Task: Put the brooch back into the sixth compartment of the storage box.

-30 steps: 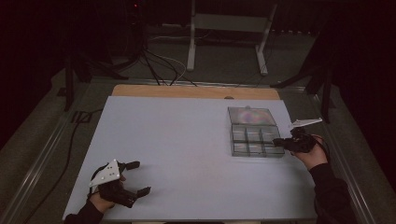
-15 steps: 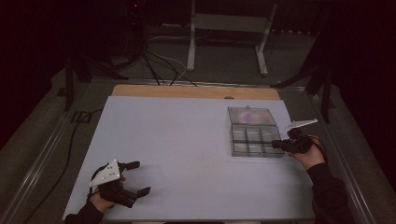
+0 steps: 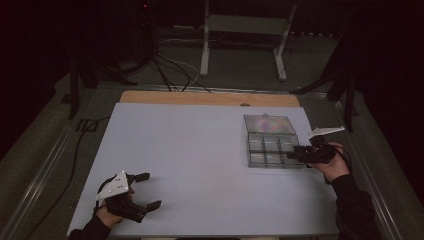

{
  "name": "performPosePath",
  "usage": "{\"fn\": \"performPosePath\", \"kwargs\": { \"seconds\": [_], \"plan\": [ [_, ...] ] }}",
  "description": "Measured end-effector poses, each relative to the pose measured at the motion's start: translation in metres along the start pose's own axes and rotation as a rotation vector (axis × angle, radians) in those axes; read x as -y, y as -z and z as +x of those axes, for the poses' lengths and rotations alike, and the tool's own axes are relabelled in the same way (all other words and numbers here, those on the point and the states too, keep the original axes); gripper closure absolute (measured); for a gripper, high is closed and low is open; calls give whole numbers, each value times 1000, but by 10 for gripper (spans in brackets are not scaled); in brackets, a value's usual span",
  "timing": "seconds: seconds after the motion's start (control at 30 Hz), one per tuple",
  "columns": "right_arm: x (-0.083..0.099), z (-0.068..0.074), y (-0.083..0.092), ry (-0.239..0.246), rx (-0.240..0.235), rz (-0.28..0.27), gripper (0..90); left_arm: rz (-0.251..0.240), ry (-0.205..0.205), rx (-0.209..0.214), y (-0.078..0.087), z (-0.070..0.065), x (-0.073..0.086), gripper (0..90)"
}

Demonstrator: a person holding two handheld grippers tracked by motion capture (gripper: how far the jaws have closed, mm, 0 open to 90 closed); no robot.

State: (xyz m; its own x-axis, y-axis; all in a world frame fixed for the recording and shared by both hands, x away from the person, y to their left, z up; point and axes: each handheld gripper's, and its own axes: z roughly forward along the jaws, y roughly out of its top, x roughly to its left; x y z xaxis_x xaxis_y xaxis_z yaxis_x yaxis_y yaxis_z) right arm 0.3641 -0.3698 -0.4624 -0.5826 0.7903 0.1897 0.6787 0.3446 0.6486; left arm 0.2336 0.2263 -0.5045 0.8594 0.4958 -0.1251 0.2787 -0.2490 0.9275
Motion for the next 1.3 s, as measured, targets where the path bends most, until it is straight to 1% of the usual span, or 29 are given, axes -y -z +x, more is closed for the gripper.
{"fn": "performPosePath", "kwargs": {
  "seconds": [0.03, 0.07, 0.1, 0.17, 0.2, 0.27, 0.3, 0.33, 0.43, 0.47, 0.5, 0.53, 0.6, 0.67, 0.77, 0.87, 0.93, 1.0, 1.07, 1.17, 1.23, 1.3],
  "plan": [
    [0, 2, 1, 10, -15, 4, 382, 0, 0, 1, 0, 0, 0, 14],
    [0, 4, 1, 31, -18, -5, 337, 0, 0, 0, 0, 0, 0, 14],
    [-1, 6, 2, 33, -20, -3, 291, -1, 1, 1, 0, 0, 0, 14],
    [-2, 10, 4, 24, -36, -27, 210, -2, 1, 1, 0, 0, 0, 14],
    [-3, 11, 5, 14, -49, -33, 154, -2, 1, 0, 0, 0, 0, 14],
    [-5, 13, 6, -6, -73, -40, 120, -4, 2, 1, 0, 0, 0, 14],
    [-6, 15, 7, -4, -80, -38, 52, -3, 1, 1, 0, 0, 0, 14],
    [-7, 16, 7, -14, -95, -45, 0, -3, 1, 2, 0, 0, 0, 14],
    [-11, 18, 12, -45, -126, -53, 0, -5, 1, 1, 0, 0, 0, 14],
    [-13, 20, 13, -46, -117, -62, 0, -7, 3, 2, 0, 0, 0, 14],
    [-13, 21, 14, -38, -101, -63, 0, -7, 3, 2, 0, 0, 0, 14],
    [-15, 24, 15, -28, -97, -64, 0, -7, 3, 2, 0, 0, 0, 14],
    [-15, 26, 15, -25, -98, -69, 0, -5, 0, 2, 0, 0, 0, 14],
    [-16, 29, 16, -28, -112, -71, 0, -5, 1, 2, 0, 0, 0, 13],
    [-16, 34, 17, -28, -135, -96, 0, -6, 3, 5, 1, 0, 0, 14],
    [-16, 38, 18, -20, -134, -102, 0, -5, 3, 9, 0, 0, 0, 13],
    [-16, 42, 19, -13, -125, -103, 0, -4, 3, 8, 0, -1, 0, 14],
    [-17, 46, 21, -3, -126, -112, 0, -3, 0, 4, 1, -1, -1, 14],
    [-17, 51, 23, 16, -108, -115, 0, -4, 1, 4, 1, -1, 0, 14],
    [-17, 58, 26, 25, -119, -123, 0, -2, 1, 3, 2, -1, 0, 14],
    [-16, 62, 27, 25, -141, -131, 0, -4, -2, -1, 3, -2, 0, 14],
    [-13, 67, 26, 35, -145, -130, 0, -6, -1, -2, 3, -2, 0, 14]
  ]
}}
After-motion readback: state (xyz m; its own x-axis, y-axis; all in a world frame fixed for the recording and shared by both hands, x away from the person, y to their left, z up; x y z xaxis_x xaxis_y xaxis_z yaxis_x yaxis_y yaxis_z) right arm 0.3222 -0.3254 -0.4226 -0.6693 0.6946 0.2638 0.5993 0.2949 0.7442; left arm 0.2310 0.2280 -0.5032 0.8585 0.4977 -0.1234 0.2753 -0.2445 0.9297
